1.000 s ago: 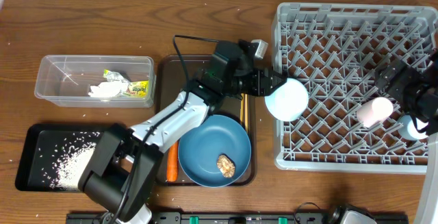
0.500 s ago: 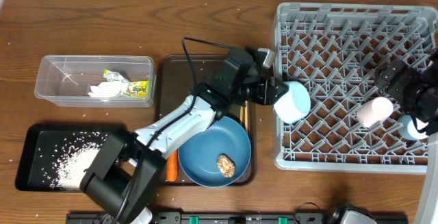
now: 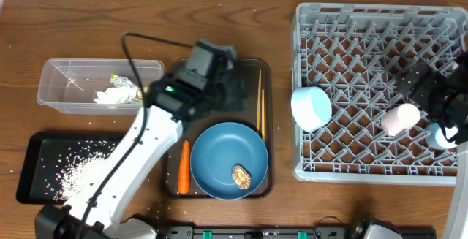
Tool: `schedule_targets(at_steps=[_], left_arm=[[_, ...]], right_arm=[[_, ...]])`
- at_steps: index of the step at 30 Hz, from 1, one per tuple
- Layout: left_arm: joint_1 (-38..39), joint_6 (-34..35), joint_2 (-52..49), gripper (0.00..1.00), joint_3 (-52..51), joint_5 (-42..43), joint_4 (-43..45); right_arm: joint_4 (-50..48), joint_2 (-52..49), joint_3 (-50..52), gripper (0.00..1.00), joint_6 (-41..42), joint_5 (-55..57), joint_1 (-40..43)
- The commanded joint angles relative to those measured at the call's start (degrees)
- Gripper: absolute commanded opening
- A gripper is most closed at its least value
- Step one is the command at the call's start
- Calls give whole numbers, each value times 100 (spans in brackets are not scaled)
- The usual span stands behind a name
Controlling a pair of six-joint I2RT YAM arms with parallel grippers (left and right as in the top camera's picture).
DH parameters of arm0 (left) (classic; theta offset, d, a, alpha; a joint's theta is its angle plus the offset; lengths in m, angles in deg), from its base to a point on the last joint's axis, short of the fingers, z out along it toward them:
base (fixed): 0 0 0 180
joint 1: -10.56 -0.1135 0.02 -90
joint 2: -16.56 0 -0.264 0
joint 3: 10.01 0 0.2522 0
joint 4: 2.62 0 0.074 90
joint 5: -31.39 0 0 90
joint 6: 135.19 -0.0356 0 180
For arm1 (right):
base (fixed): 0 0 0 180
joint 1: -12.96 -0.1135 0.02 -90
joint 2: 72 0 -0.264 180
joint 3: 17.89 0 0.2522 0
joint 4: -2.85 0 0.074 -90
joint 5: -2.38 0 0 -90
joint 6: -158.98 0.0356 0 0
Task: Sort waste into correct bins and load items into the dishwasher rack
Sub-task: 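Set light-blue bowl into dish rack and open left gripper, then reach left gripper to blue plate and grasp its rim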
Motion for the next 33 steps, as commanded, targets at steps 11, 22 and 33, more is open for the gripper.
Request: schedule_targets(at_steps=[11, 22, 33], left_arm=[[1764, -942, -146, 52, -481, -201, -1596], [3504, -968, -282, 52, -1521, -671, -741], [3484, -1038, -625, 49, -1947, -616, 11]], right_arm=[[94, 4, -28, 93, -485, -933, -136], [125, 4, -28, 93, -485, -933, -136], [153, 4, -28, 93, -483, -931, -136]])
